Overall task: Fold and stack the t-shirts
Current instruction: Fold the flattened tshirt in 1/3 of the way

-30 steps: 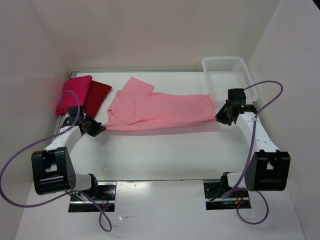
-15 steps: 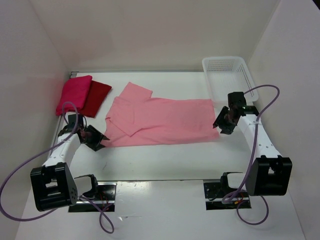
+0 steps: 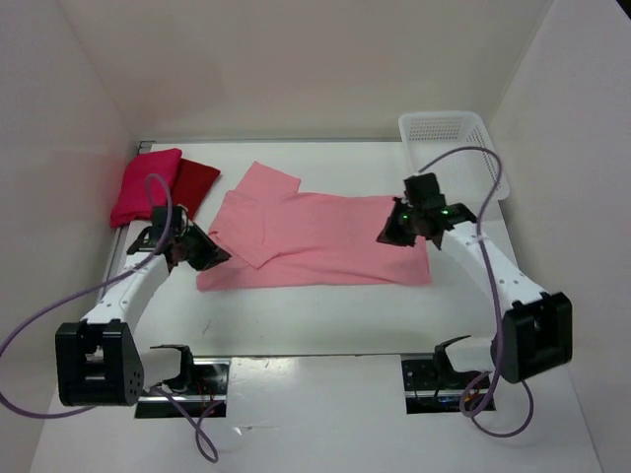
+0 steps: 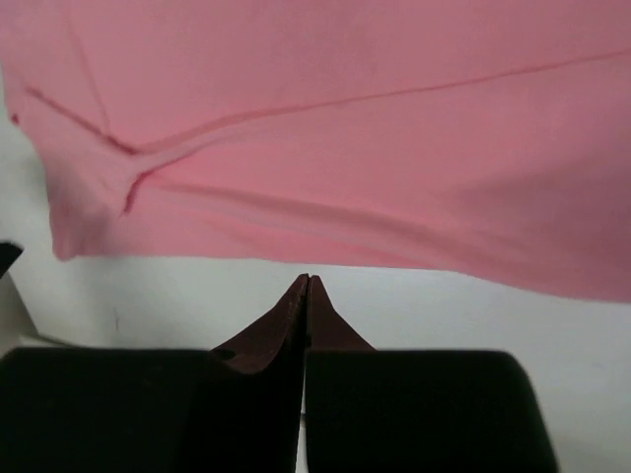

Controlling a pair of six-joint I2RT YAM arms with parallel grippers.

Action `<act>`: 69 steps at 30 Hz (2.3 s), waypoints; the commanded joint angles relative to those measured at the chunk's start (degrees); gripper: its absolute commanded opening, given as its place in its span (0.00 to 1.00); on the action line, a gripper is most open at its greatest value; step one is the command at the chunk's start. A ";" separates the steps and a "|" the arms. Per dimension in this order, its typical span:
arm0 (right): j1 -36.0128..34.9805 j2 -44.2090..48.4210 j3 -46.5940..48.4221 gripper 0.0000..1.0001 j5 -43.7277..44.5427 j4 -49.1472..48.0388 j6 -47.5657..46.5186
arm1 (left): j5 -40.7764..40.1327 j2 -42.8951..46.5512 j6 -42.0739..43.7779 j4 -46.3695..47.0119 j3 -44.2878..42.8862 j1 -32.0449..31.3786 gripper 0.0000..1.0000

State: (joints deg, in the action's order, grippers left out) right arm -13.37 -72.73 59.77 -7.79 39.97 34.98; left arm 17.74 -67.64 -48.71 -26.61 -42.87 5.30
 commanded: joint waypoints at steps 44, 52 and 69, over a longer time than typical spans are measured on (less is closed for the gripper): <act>-39.54 -51.38 28.47 0.07 7.44 -33.29 28.48 | -6.66 -5.49 -5.61 18.61 8.68 -2.49 0.36; -31.82 -45.48 21.88 0.01 4.38 -39.34 33.74 | -8.95 -6.02 -5.61 17.56 9.21 -2.49 0.36; -25.92 -48.65 19.85 0.13 -4.51 -46.82 43.16 | -11.59 -6.46 -5.61 15.81 7.64 -2.49 0.31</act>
State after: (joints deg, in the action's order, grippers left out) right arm -39.79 -121.54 79.35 -11.25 -3.46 76.93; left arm 6.11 -74.48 -55.48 -10.37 -34.11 2.50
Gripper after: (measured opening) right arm 0.107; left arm 0.330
